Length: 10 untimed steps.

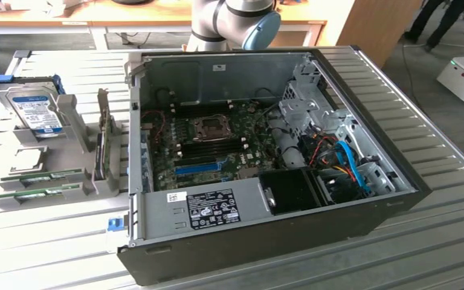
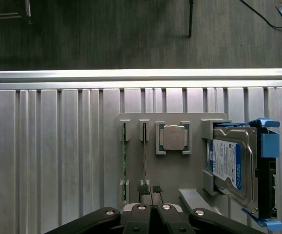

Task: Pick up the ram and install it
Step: 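Pick up the ram and move it above insertion slot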

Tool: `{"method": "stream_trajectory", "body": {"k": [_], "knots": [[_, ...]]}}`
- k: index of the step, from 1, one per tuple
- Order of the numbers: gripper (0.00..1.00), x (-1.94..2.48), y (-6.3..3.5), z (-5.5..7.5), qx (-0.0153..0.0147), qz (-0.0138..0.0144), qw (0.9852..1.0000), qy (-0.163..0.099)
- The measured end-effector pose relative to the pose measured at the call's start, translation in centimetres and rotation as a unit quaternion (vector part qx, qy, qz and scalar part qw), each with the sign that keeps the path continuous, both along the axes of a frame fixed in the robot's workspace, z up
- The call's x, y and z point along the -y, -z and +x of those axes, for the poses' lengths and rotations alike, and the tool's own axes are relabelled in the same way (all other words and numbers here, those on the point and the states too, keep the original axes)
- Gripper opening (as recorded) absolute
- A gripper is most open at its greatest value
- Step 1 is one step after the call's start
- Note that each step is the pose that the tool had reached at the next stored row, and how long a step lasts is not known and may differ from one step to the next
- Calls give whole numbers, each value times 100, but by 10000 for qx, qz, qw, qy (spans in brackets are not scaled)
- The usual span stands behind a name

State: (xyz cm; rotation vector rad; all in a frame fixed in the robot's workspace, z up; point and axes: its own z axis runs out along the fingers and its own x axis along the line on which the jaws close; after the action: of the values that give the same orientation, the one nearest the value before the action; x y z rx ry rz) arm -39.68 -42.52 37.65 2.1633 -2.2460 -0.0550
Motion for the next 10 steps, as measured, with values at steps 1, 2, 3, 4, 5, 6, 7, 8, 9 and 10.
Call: {"method": "stream_trajectory", "body": {"k": [1,2,3,4,5,6,7,8,9,10], "knots": [[11,0,0,0,0,0,10000,0],[11,0,0,0,0,0,10000,0],[11,0,0,0,0,0,10000,-1],[11,-1,0,3,0,0,10000,0],[11,-1,0,11,0,0,10000,-1],[11,-1,0,22,0,0,10000,-2],[11,0,0,35,0,0,10000,-5],[11,0,0,50,0,1,10000,-8],[11,0,0,64,0,1,10000,-11],[11,0,0,78,0,1,10000,-14]]}}
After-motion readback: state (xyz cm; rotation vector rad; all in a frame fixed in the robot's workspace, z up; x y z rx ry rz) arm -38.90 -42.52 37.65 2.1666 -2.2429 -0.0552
